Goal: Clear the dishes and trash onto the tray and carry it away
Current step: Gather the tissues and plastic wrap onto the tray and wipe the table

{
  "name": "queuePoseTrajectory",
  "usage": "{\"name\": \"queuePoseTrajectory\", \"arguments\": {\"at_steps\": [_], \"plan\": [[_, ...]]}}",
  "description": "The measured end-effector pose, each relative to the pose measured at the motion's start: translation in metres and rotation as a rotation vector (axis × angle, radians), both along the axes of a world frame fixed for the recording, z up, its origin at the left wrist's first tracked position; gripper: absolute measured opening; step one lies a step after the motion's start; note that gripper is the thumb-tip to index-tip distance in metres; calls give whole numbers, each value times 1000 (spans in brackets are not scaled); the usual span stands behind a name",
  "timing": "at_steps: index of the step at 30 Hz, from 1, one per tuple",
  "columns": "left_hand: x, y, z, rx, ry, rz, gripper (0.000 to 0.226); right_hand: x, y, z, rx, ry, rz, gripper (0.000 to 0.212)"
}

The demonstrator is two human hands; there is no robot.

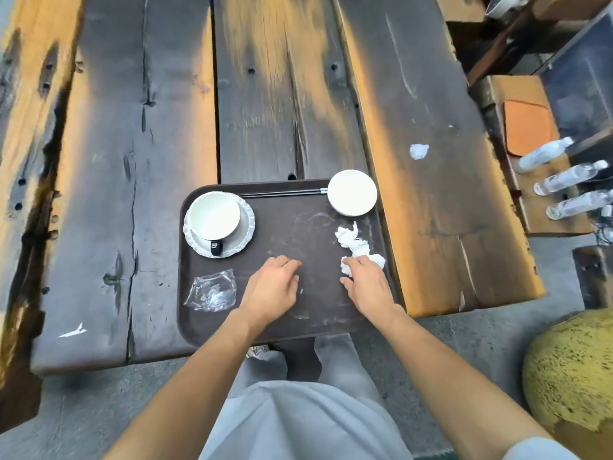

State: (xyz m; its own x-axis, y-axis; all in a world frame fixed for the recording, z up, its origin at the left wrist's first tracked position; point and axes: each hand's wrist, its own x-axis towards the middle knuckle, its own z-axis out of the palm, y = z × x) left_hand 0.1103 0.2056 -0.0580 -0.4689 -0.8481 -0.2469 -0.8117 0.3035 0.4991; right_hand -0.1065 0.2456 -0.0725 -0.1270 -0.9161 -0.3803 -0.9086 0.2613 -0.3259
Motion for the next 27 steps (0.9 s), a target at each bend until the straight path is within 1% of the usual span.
{"name": "queuePoseTrajectory", "arguments": {"at_steps": [3,4,7,9,11,13,15,20,22,25,27], "plan": [[-16,-6,1,27,-10,49,28,-14,-4,-2,-22,-48,54,18],[-22,-8,2,30,-5,62,27,-20,-5,-2,-20,-72,77,16],[-38,-17,7,29,8,95,26,-32,-5,2,-59,-229,107,24],[-52,-28,11,-1,11,128,25,-41,-9,13,-82,-359,38,27],[-67,-43,17,-24,36,170,23,-56,-18,24,-107,-470,-56,24],[-89,-65,24,-43,75,171,22,-78,-33,34,-126,-552,-148,21],[-116,-93,32,-78,99,135,22,-108,-52,39,-174,-586,-248,20],[-188,-168,46,-121,107,59,27,-191,-106,41,-303,-412,-415,17],[-212,-194,42,-113,57,18,30,-222,-125,33,-326,-349,-449,17],[-247,-229,23,-78,-50,-59,35,-267,-152,9,-343,-219,-477,23],[-265,-249,4,-21,-112,-85,43,-288,-168,-6,-354,-151,-481,26]]}}
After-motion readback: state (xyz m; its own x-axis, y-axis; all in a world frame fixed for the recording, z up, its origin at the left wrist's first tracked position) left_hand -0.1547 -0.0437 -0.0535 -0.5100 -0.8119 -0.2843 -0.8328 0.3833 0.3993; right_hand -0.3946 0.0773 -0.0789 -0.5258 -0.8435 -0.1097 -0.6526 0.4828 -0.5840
